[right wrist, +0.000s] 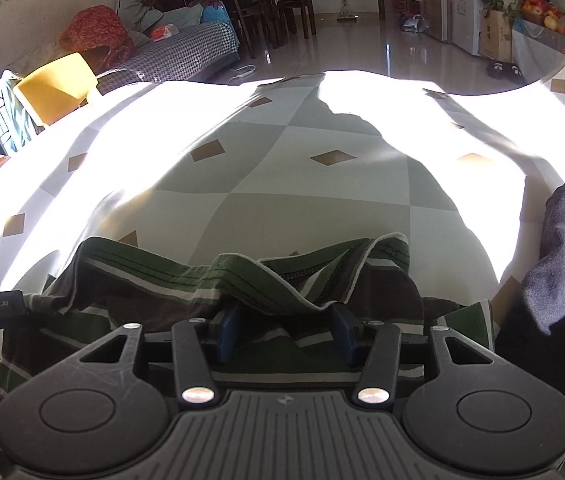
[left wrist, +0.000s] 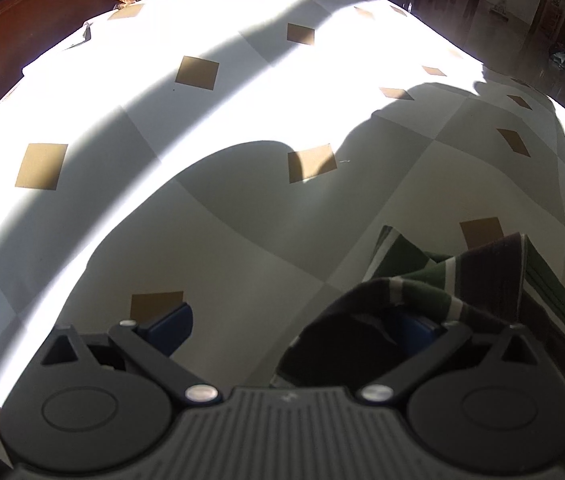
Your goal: Fold clothes
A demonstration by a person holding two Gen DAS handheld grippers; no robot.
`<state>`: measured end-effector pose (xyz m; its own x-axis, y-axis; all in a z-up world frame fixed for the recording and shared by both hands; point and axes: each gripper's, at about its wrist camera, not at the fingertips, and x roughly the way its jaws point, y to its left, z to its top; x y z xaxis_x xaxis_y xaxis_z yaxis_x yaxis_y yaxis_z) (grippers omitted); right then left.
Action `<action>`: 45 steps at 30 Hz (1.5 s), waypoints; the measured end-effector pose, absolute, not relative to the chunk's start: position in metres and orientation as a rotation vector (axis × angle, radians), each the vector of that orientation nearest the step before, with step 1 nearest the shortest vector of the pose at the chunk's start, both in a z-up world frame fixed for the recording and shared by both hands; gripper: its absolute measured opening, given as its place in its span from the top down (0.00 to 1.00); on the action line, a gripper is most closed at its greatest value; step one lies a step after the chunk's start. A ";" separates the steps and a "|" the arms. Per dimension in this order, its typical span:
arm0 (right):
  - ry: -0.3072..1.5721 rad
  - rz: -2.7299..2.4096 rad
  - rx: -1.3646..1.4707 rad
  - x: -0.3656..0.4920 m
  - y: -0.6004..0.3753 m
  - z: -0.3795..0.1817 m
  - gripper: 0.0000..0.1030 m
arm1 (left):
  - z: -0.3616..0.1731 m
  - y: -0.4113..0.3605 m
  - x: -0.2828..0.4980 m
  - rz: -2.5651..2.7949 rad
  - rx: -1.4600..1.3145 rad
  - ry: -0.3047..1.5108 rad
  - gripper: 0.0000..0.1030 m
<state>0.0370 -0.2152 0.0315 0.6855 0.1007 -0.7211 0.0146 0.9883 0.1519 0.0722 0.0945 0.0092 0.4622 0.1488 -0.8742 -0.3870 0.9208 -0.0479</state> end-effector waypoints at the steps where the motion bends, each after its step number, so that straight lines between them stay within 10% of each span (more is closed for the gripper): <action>1: 0.812 0.051 0.160 0.039 -0.215 0.031 0.54 | 0.010 0.098 0.073 0.336 -0.278 1.040 0.00; 37: 0.845 -0.098 0.182 0.029 -0.257 0.026 0.54 | 0.010 0.051 0.068 0.196 -0.157 0.985 0.00; 45: 0.862 -0.060 0.044 0.027 -0.236 0.021 0.74 | -0.002 0.066 0.071 0.201 -0.287 1.037 0.00</action>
<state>0.0267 -0.2355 0.0213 0.6492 -0.0348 -0.7598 0.0706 0.9974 0.0146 0.0706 0.0656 -0.0025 0.4960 0.0285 -0.8679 -0.2976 0.9445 -0.1390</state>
